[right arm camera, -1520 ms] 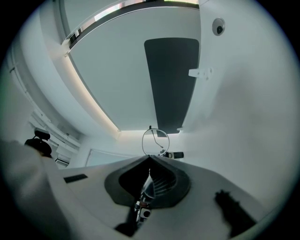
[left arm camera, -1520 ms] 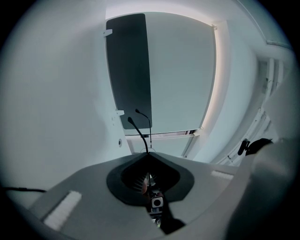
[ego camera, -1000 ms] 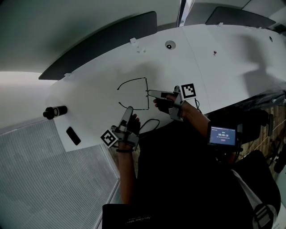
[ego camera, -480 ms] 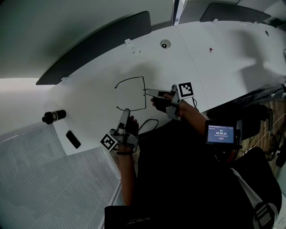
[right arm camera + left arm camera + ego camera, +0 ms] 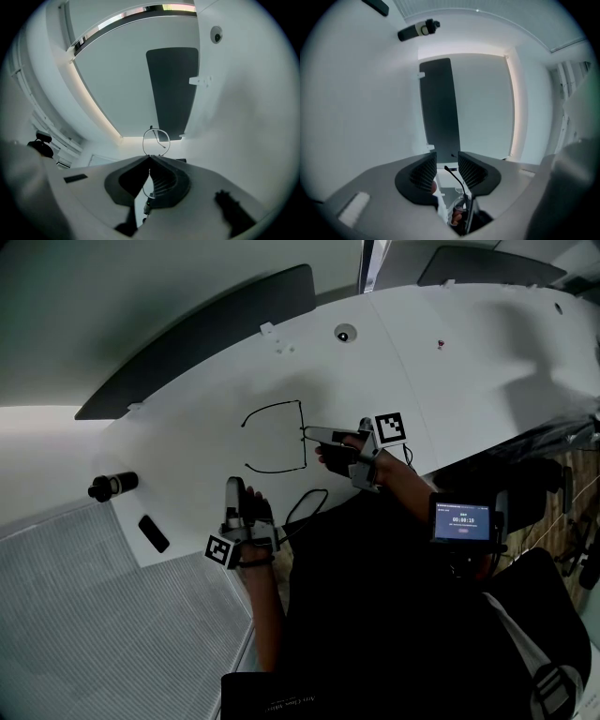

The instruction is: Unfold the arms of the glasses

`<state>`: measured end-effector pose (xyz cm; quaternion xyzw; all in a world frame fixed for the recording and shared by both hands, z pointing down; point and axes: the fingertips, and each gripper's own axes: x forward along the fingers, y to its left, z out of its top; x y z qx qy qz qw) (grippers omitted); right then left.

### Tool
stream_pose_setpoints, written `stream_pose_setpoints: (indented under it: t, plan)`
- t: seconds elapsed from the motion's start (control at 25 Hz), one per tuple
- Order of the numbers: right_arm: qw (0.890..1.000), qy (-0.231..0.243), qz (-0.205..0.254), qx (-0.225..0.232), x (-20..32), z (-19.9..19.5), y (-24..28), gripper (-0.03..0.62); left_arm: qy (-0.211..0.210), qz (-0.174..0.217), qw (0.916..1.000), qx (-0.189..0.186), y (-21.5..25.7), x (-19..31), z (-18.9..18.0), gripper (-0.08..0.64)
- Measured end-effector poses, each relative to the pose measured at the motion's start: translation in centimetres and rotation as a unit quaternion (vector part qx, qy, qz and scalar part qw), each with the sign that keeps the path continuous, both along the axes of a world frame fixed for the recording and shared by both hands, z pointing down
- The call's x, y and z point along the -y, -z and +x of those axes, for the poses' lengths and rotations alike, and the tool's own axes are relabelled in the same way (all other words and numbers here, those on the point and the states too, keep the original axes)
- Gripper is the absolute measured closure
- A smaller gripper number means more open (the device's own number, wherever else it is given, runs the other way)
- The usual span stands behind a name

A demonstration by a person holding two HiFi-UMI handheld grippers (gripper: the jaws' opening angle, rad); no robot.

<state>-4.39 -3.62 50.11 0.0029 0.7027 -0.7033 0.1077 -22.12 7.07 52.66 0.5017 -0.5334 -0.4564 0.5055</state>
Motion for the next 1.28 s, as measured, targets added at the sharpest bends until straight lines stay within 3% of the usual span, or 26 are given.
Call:
stream_pose_setpoints:
  t: [0.12,0.2,0.56,0.88,1.08,1.28]
  plan:
    - [1.0,-0.001,0.01,0.004,0.0,0.0,0.3,0.582,0.072,-0.03,0.9969,-0.014,-1.9,-1.9,-2.4,0.43]
    - [1.0,-0.005,0.017,0.008,0.2,0.0,0.6,0.582,0.091,-0.042,0.9948,-0.016,-2.8,-2.8,-3.0,0.434]
    - [0.999,-0.005,0.036,0.027,0.2,-0.1,1.8,0.583,0.073,-0.066,0.9946,-0.031,-5.2,-3.7,-1.2,0.46]
    - [0.999,-0.003,0.019,0.026,-0.5,0.0,1.0,0.583,0.078,-0.058,0.9946,-0.036,-5.7,-3.7,-1.3,0.468]
    - [0.999,-0.01,0.011,0.028,-0.9,0.3,1.5,0.583,0.08,-0.052,0.9941,-0.051,-4.8,-4.0,0.5,0.468]
    - [0.998,-0.03,0.02,0.058,-1.5,-1.8,3.5,0.583,0.086,-0.053,0.9936,-0.049,-3.9,-5.0,-0.9,0.471]
